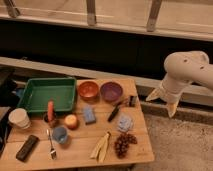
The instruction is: Place pepper in paper cup
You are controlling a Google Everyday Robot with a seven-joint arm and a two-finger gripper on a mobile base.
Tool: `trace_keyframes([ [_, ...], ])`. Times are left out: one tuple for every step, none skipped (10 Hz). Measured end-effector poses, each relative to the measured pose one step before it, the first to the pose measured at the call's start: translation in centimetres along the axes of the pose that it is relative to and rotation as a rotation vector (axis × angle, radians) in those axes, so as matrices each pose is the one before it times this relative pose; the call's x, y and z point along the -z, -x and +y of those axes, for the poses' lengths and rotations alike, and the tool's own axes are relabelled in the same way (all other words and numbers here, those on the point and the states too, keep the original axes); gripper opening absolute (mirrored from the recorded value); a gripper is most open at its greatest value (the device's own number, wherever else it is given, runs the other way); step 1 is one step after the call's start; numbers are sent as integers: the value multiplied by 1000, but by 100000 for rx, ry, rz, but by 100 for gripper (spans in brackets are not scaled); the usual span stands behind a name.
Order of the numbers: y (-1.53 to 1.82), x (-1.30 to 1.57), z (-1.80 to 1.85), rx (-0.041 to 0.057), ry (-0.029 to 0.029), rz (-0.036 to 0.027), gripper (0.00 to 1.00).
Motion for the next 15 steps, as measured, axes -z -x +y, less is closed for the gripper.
trace_keyframes([
  [0,2,0,1,3,-5,74],
  [1,1,-3,-2,-1,0,74],
  [-1,-1,6,6,3,0,74],
  [0,0,-1,0,0,0,74],
  [-37,13,3,39,-82,-74,74],
  [35,88,27,655,-93,-1095,74],
  [-123,454,339,1377,672,-1291,74],
  [-225,792,792,2544,428,-2009,74],
  [-673,779,1540,2991,818,-1558,74],
  [-784,875,1986,3523,887,-1956,74],
  [-816,729,2138,3487,753,-1628,74],
  [-1224,729,2641,4617,980,-1013,74],
  [-1291,686,2479,4917,1404,-801,74],
  [-1759,1032,2690,6388,1556,-1401,74],
  [-1003,530,1614,3924,1223,-709,74],
])
